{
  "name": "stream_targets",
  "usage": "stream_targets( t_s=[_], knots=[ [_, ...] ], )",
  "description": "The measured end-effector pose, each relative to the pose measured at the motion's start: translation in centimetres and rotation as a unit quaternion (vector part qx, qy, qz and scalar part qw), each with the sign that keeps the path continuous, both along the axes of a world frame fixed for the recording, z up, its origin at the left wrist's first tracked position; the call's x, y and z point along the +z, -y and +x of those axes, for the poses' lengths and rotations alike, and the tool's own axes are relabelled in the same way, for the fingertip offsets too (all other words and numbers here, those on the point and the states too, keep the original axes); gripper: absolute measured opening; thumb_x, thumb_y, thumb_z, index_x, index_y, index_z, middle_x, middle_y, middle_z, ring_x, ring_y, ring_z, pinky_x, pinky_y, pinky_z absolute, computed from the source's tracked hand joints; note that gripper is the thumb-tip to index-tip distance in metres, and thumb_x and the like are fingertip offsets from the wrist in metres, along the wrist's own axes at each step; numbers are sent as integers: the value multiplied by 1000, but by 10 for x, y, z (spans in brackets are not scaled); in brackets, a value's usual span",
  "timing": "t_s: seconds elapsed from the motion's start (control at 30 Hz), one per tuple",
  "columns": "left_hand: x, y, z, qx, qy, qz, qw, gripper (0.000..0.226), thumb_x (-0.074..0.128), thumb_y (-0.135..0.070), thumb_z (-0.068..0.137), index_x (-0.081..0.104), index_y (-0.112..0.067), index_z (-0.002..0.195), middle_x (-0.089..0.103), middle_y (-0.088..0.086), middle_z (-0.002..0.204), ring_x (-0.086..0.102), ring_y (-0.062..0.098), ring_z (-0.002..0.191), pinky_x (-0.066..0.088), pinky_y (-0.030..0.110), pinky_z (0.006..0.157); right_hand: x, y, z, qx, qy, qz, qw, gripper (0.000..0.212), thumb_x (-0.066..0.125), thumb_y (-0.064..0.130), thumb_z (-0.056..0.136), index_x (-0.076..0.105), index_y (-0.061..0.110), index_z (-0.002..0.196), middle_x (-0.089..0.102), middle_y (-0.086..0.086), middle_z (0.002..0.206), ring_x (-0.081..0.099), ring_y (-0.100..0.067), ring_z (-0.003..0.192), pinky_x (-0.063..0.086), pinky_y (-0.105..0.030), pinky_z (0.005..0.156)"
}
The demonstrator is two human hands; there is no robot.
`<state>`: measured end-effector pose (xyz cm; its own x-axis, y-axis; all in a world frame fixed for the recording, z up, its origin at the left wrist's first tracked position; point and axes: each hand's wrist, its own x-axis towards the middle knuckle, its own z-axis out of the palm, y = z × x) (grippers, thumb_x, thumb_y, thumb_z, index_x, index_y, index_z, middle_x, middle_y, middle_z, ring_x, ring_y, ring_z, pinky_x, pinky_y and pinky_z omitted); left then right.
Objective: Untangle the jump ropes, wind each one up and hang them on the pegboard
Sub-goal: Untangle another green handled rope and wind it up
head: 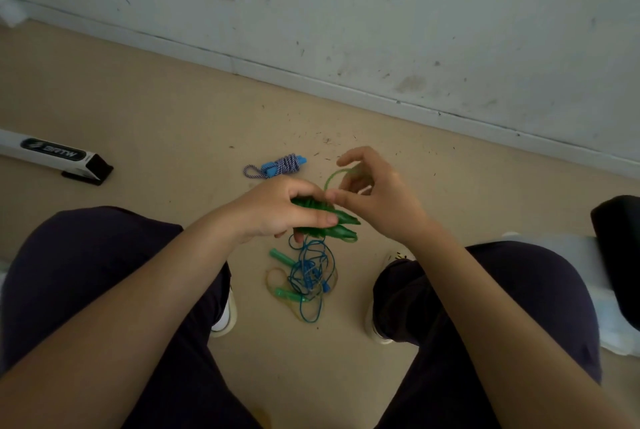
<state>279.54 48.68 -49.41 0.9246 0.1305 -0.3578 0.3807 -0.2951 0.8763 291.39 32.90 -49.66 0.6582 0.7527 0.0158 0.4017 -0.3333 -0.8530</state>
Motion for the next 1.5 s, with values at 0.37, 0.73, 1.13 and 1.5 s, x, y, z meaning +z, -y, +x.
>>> stream_targets(
  t_s=[0.37,0.73,1.13,1.5],
  knots=[
    [-2,-4,3,6,-23,38,999,14,76,-37,84,74,-31,97,74,-10,77,66,15,61,36,22,46,15,3,-9,96,15,-18,995,34,75,28,85,64,26,116,61,21,117,49,17,112,30,2,92],
    [5,-7,1,57,48,-68,995,46,78,-28,81,55,-25,121,73,6,96,65,16,62,38,28,48,12,5,-7,104,-65,-32,992,48,82,44,69,61,28,110,65,12,110,62,-1,103,46,-16,89],
    [5,-4,3,153,103,-204,961,50,76,-32,71,61,-19,117,74,-5,86,70,18,73,57,33,55,2,-1,-7,77,-95,-28,992,37,75,23,86,59,19,119,63,-19,78,62,-21,61,56,-40,64],
    [3,-6,6,203,140,-188,951,51,71,-8,87,49,-9,133,66,15,109,66,15,68,53,29,52,6,-5,-11,53,-35,-90,994,23,46,20,102,60,22,85,53,7,67,48,1,54,39,-17,57]
  ],
)
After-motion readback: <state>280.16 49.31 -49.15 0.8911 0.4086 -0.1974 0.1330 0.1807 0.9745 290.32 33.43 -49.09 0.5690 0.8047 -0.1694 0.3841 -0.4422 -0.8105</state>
